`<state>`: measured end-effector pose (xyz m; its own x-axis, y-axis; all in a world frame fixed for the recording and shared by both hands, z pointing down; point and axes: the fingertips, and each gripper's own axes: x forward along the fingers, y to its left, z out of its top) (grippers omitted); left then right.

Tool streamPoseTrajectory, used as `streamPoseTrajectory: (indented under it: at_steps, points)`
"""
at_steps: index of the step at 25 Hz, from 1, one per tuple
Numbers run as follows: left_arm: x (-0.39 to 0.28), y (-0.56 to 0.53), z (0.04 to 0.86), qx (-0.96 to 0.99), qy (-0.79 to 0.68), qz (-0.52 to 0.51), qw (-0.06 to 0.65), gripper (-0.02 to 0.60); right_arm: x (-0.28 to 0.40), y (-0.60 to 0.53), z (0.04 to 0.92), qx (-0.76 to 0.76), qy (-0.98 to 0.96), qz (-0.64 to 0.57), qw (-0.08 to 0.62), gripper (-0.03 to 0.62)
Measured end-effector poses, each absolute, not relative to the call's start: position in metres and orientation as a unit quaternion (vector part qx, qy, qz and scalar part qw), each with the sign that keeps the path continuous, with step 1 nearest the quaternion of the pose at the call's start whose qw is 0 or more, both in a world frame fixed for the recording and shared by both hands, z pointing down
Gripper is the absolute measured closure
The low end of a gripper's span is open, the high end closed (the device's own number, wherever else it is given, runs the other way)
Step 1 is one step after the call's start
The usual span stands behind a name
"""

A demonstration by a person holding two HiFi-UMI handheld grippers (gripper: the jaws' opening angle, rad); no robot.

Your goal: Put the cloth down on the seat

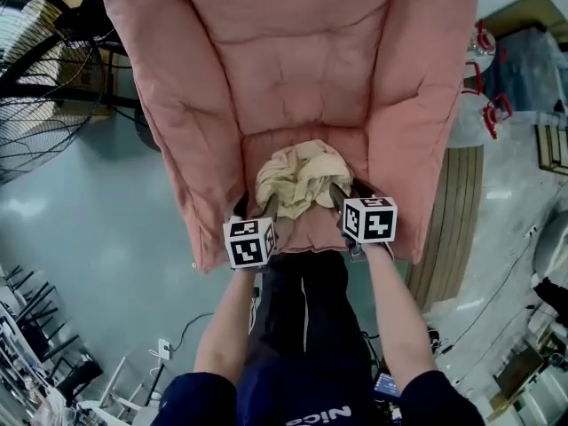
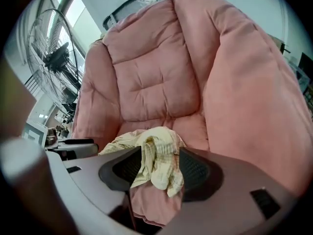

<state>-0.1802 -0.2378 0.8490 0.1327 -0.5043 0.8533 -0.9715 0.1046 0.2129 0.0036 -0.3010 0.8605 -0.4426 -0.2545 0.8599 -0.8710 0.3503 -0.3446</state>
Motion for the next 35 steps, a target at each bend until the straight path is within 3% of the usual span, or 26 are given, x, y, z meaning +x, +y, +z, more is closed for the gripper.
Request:
streamPoseTrajectory:
  at_steps: [9,13,35]
  points:
    - [-0.160,-0.264,0.736,0.675,-0.602,0.194,0.380,0.291,0.003,-0.310,0.750,0.400,-0.780,0.361,0.319,0.375]
    - [-0.154,-0.265,0.672,0.700,-0.611,0.164,0.331,0.347,0.003,-0.305,0.695,0.404,-0.799,0.332,0.295,0.376]
    - [-0.120,-0.191,0.433,0.769,-0.599,0.020,0.222,0.336,0.024,-0.250,0.450,0.413,-0.874,0.211,0.145,0.376]
